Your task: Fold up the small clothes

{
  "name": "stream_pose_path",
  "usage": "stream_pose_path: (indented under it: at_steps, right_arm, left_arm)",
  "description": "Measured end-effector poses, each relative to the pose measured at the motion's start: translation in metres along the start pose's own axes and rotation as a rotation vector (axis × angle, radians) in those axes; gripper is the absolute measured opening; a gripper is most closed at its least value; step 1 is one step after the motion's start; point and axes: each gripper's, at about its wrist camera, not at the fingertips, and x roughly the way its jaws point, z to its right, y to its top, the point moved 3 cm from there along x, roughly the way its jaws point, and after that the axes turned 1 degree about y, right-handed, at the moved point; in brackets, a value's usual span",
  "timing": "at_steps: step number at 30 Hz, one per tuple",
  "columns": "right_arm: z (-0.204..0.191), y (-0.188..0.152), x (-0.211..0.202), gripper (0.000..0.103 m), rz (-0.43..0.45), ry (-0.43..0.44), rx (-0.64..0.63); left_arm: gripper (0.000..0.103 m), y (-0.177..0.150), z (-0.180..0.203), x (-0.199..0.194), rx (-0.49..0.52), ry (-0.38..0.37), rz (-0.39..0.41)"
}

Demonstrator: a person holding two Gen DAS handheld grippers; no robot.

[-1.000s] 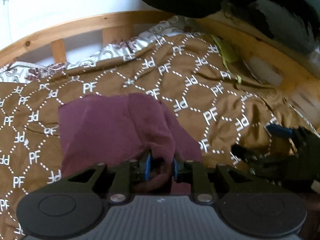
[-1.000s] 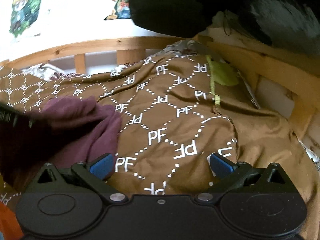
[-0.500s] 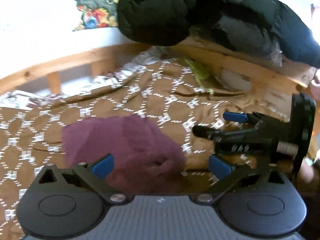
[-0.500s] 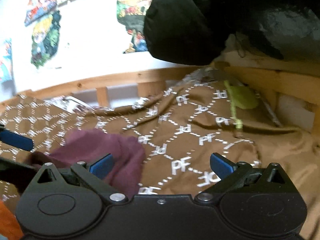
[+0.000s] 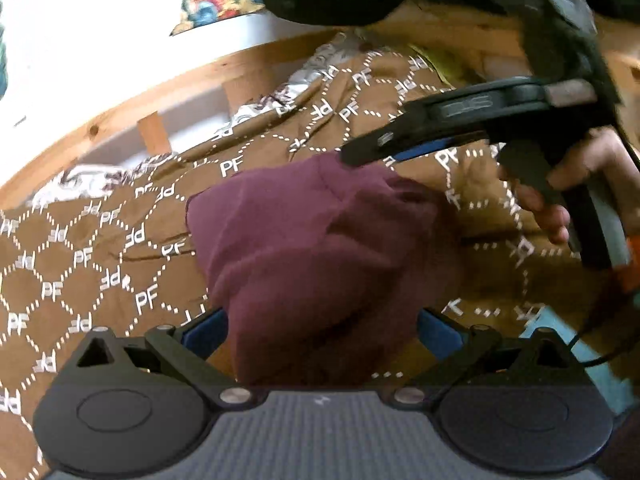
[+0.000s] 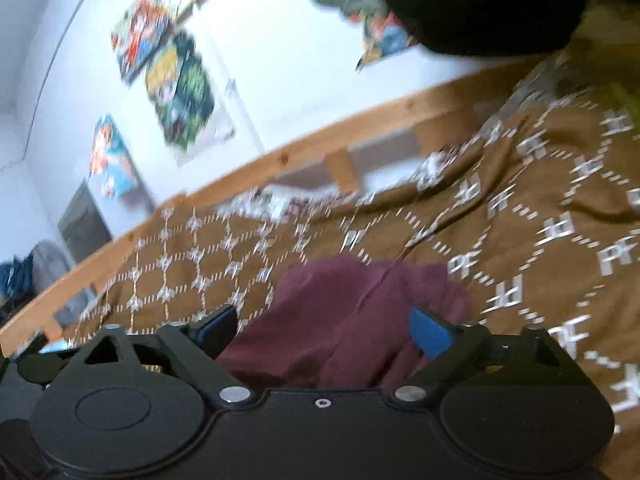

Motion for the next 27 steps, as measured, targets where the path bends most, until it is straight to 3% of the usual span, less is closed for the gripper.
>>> stream_pose_path:
  at_steps: [4,6,7,10,12,15,19,27]
  right_arm:
    - [0.007,-0.010,0.020,0.074,-0.064,-0.066,0.040]
    - [0.013,-0.015,0.017,0.055,-0.041,-0.082,0.062]
    - [0.015,-0.015,0.018,0.051,-0.028,-0.077,0.075]
    - [0.019,-0.015,0.022,0.029,-0.004,-0.079,0.091]
    - [0.021,-0.016,0.022,0.008,0.002,-0.094,0.080]
    - [0.022,-0.009,0.011,0.005,0.067,-0.100,0.071]
    - [0.022,0.007,-0.009,0.005,0.151,-0.135,0.032]
    - [0.060,-0.006,-0.008,0.005,0.084,-0.214,0.069]
  left_arm:
    - [0.091,0.001,0.016,0.004,0.115,0.043,0.030]
    - [0.073,0.002,0.022,0.005,0.154,0.080,0.050]
    - [0.067,0.002,0.022,0.004,0.159,0.090,0.065]
    - [0.040,0.007,0.017,0.004,0.117,0.065,0.086]
    - [0.023,0.011,0.011,0.003,0.068,0.038,0.090]
    - [0.019,0.020,0.008,-0.001,0.002,-0.009,0.114]
    - [0.019,0.030,0.021,0.002,0.026,-0.047,0.125]
    - [0.025,0.016,0.054,0.022,0.168,-0.037,0.067]
